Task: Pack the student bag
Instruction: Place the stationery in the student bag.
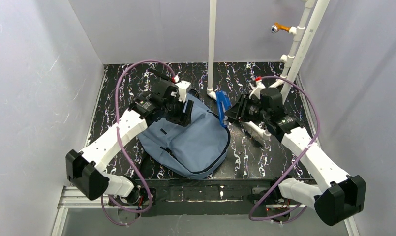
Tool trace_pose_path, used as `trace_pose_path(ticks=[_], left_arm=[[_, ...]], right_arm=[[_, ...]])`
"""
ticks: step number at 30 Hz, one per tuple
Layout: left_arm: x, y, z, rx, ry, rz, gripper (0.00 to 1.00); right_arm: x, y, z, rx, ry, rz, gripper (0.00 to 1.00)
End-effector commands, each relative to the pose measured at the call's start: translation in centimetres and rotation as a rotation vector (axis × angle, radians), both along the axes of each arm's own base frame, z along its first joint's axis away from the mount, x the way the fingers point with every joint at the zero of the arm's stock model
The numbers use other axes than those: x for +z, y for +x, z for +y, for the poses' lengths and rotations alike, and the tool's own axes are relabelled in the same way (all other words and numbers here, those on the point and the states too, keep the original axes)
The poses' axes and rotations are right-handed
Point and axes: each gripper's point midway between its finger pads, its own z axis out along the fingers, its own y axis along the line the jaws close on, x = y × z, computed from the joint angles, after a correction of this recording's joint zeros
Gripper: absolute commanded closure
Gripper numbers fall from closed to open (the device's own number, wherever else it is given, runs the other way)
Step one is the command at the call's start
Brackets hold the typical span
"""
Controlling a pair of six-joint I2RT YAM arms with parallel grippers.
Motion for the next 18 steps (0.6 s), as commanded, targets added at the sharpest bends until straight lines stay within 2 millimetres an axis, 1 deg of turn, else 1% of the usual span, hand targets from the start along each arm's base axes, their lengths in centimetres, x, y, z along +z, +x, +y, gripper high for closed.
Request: trace_pose_path(ticks=[1,3,4,6,8,10,14,16,18], left_arm=[[0.8,0.8,-2.0,-0.027,-0.070,0.008,0.39],[1.6,0.9,-2.2,-0.026,-0.097,-0.015,0.39],[1.8,0.9,-2.1,-0.034,-0.094,-0.031,0.39],[1.9,1.0,-1.5,-0.040,-0.062,-0.052,0.38],[1.7,1.0,-1.0,-0.036,-0.036,-0.056,0.38],[1.5,0.8,-0.8,-0.033,-0.035,-0.053,0.38],[0.5,0.3,-0.4,-0.013,-0.039,-0.043,0.38],[0.5,0.1,-0.3,-0.008,-0.045,-0.046,0.38],[0.6,0.0,-0.3,-0.006,-0.056,-0.046,0.38]], right_arm=[[1.4,5.5,-3.2,-0.330,0.068,-0.157,0.99],[1.0,5.1,-1.8,-0.264,0.119,-0.153,0.99],[0.5,4.9,-1.6,-0.244,0.118,-0.144,0.99],[-0.4,4.4,-2.0,-0.234,0.078,-0.162,0.99],[-0.7,3.9,-2.8,-0.239,0.047,-0.200,0.99],[-0.6,3.5,-3.4,-0.253,0.047,-0.234,0.99],[-1.2,3.0,-5.9,-0.370,-0.001,-0.236,0.99],[-1.4,2.8,-6.2,-0.375,-0.004,-0.258,0.99],[-1.9,2.7,-5.7,-0.338,-0.009,-0.267,0.99]])
